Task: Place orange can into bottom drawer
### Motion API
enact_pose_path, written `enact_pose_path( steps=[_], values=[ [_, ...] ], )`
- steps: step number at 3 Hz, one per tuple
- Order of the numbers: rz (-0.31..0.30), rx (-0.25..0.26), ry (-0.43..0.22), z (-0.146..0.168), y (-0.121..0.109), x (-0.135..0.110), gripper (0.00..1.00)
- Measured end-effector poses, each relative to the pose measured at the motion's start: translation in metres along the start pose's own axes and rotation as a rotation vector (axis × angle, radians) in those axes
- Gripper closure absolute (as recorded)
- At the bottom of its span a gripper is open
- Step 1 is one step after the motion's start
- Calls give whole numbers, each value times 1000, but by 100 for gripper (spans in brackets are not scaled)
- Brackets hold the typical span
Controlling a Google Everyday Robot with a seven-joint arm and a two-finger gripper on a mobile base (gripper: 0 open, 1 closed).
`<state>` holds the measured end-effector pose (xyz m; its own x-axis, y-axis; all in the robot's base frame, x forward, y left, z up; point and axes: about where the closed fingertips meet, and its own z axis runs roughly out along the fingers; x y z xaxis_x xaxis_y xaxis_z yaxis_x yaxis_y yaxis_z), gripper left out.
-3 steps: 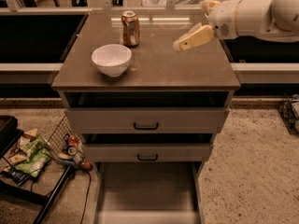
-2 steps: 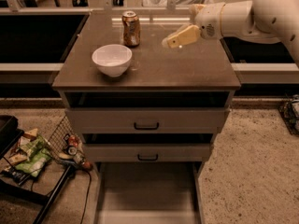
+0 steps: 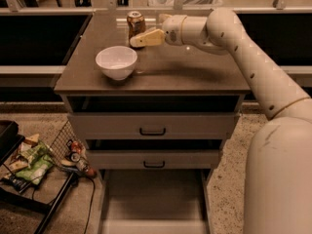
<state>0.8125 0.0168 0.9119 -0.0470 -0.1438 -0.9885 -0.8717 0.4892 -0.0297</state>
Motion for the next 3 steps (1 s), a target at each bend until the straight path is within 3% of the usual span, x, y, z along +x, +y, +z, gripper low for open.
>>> enact_pose_path(
  steps=[1,3],
  values=[
    [13,-18,-51,35,-3,-4,0],
    [-25,-32,-76,84,-17,-7,0]
  ],
)
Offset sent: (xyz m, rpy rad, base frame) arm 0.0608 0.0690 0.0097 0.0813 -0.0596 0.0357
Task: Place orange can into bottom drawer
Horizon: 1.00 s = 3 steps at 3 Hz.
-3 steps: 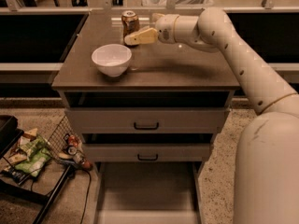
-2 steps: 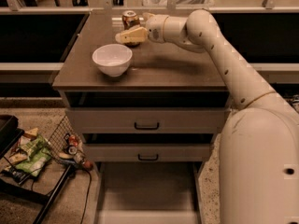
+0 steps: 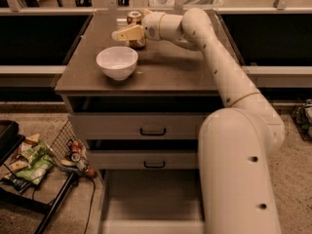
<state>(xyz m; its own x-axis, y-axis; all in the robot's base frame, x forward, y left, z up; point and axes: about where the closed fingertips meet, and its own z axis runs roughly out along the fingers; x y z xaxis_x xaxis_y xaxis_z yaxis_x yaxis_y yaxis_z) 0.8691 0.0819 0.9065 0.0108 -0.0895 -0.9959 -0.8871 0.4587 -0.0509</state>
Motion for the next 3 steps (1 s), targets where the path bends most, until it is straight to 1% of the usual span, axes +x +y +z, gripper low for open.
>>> enact_pose_path(
  steps=[1,2,3],
  values=[
    [-10,12,-3,12,-22,14,0],
    [-10,43,16,12,-44,29,24],
    [-8,35,15,16,-41,29,47]
  ],
)
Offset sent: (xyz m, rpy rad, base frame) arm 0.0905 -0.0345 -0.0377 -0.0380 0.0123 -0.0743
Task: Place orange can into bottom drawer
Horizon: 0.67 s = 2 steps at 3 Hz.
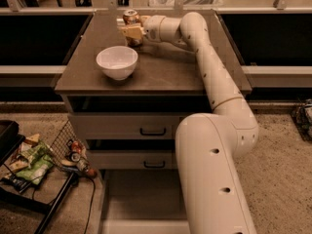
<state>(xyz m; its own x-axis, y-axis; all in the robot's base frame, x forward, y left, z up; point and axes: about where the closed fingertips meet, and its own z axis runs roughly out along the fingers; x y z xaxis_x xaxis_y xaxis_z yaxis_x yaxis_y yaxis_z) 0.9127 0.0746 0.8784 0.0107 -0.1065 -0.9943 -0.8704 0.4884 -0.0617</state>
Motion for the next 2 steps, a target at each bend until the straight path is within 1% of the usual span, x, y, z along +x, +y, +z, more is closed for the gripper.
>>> enact_pose_path(
  steps=[1,2],
  values=[
    [1,-4,1,3,2,1,70],
    [-9,-20,26,0,9,-6,94]
  ],
)
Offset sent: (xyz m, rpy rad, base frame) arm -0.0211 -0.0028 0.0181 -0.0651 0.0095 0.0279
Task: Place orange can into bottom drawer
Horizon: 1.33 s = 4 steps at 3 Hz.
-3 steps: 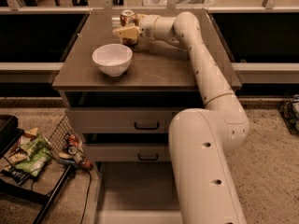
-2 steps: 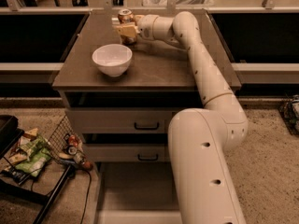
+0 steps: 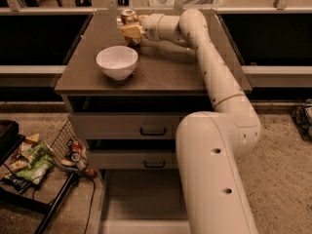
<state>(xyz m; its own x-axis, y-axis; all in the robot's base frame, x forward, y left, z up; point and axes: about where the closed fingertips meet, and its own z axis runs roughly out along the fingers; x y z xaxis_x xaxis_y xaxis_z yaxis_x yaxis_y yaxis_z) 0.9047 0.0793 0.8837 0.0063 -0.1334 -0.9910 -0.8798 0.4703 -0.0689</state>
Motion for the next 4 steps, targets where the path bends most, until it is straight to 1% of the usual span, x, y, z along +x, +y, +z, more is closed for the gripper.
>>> enact_pose_path(
  steps=[1,2,3,4],
  values=[
    [6,-6,61,-26,8,-16,100],
    [21,27,99,-67,14,-43,100],
    [9,123,112,-135,22,-90,100],
    [-8,185,122,-200,52,-124,100]
  ],
)
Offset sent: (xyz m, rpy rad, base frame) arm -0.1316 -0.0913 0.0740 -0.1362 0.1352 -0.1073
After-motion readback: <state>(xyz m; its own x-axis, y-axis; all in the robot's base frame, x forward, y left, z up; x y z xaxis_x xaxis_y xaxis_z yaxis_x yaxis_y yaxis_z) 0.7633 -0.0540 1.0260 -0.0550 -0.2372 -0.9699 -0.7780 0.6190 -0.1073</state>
